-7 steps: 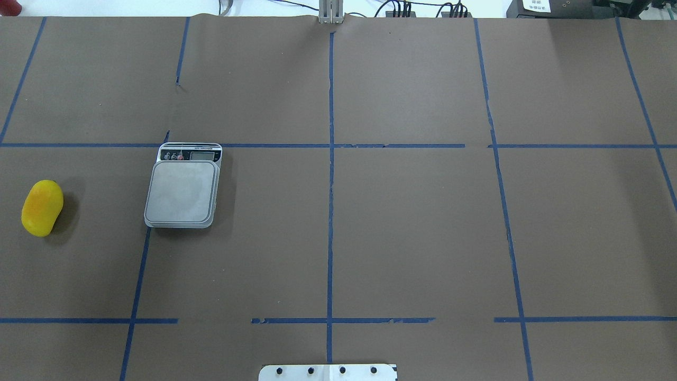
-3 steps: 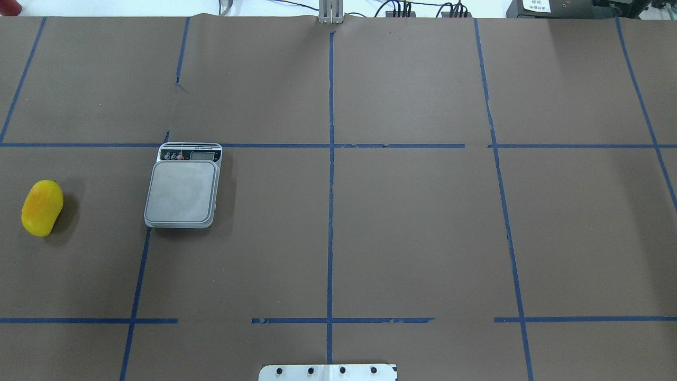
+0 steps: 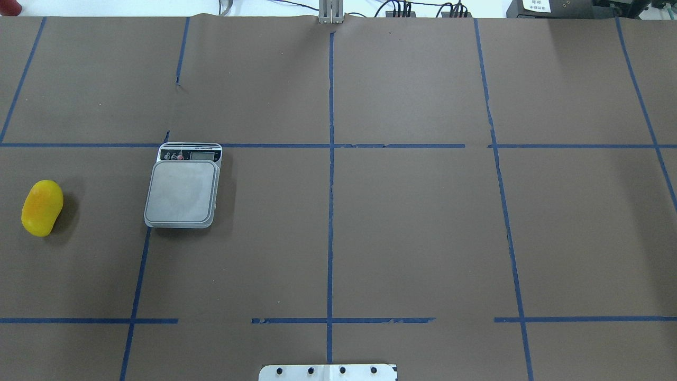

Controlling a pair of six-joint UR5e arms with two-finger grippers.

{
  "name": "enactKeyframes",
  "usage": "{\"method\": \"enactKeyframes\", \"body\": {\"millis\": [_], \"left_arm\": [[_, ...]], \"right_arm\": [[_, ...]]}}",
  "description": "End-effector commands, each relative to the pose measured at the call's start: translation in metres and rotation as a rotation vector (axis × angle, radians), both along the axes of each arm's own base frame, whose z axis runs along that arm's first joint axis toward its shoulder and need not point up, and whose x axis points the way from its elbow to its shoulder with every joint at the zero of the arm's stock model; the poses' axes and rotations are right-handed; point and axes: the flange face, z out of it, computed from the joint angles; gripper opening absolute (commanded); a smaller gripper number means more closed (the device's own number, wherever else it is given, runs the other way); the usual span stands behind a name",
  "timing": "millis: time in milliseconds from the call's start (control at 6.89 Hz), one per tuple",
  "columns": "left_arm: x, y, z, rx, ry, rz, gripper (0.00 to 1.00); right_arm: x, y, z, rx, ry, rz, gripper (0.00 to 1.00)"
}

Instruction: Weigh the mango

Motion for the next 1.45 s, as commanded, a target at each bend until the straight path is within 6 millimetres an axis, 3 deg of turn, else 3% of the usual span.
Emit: {"method": "enactKeyframes", "body": {"millis": [0, 145, 290, 435, 581, 726, 1016, 1306], "left_arm": [[0.12, -0.01, -0.026, -0.081, 0.035, -0.013, 1.0], [0.189, 0.001, -0.029, -0.109, 0.061, 0.003, 1.0], [0.242, 0.015, -0.027, -0.141, 0.062, 0.019, 1.0], [0.265, 0.023, -0.01, -0.075, 0.01, 0.011, 1.0], [0.269, 0.024, -0.001, -0.081, 0.02, -0.017, 1.0], [0.268, 0.024, -0.005, -0.073, 0.017, -0.027, 1.0], [0.264, 0.029, 0.019, -0.053, -0.031, -0.04, 1.0], [0.282, 0.038, 0.033, -0.08, -0.041, -0.006, 1.0]], "right_arm": [[0.0, 0.0, 0.0, 0.0, 0.0, 0.0, 1.0], [0.0, 0.0, 0.0, 0.0, 0.0, 0.0, 1.0], [0.0, 0.0, 0.0, 0.0, 0.0, 0.0, 1.0], [0.0, 0.0, 0.0, 0.0, 0.0, 0.0, 1.0], [0.0, 0.0, 0.0, 0.0, 0.0, 0.0, 1.0], [0.0, 0.0, 0.0, 0.0, 0.0, 0.0, 1.0], [0.0, 0.0, 0.0, 0.0, 0.0, 0.0, 1.0], [0.0, 0.0, 0.0, 0.0, 0.0, 0.0, 1.0]]}}
